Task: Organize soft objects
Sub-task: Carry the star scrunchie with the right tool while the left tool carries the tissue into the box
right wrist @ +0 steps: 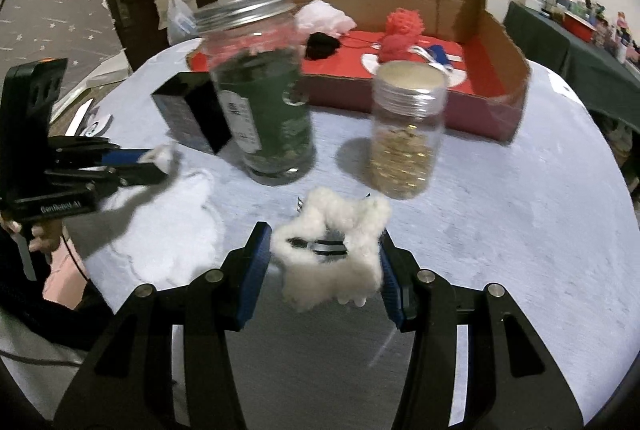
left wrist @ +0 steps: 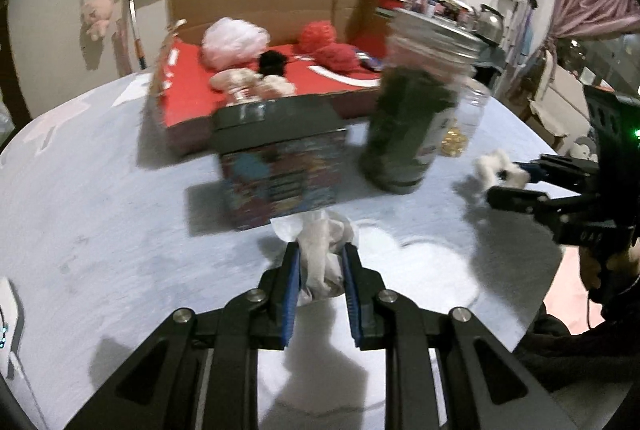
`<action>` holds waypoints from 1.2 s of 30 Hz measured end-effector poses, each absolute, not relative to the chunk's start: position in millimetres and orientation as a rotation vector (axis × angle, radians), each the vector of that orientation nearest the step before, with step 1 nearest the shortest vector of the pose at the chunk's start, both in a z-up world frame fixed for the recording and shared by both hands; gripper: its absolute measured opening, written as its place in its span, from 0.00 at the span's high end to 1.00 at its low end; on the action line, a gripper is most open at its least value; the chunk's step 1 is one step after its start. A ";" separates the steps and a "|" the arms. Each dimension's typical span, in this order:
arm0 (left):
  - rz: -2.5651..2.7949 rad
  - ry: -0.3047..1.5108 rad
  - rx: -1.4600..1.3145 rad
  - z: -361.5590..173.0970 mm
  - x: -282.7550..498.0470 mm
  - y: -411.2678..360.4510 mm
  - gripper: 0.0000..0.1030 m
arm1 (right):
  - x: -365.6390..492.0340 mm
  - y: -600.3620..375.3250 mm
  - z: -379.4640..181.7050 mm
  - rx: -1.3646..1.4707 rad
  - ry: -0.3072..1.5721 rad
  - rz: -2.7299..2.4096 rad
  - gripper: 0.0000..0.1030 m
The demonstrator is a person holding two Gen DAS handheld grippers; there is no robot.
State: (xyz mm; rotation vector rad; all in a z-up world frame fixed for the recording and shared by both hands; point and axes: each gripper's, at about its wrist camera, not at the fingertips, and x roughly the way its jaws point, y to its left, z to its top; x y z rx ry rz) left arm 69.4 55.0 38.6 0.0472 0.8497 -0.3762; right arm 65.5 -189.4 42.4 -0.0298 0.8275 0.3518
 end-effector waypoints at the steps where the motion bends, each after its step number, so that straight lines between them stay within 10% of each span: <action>1: -0.362 0.851 0.046 38.6 70.0 60.4 0.79 | 65.6 -192.6 42.4 -0.029 0.829 0.343 0.53; 36: -0.306 0.850 0.337 75.6 139.5 100.6 0.79 | 132.9 -238.4 76.0 -0.328 0.824 0.155 0.53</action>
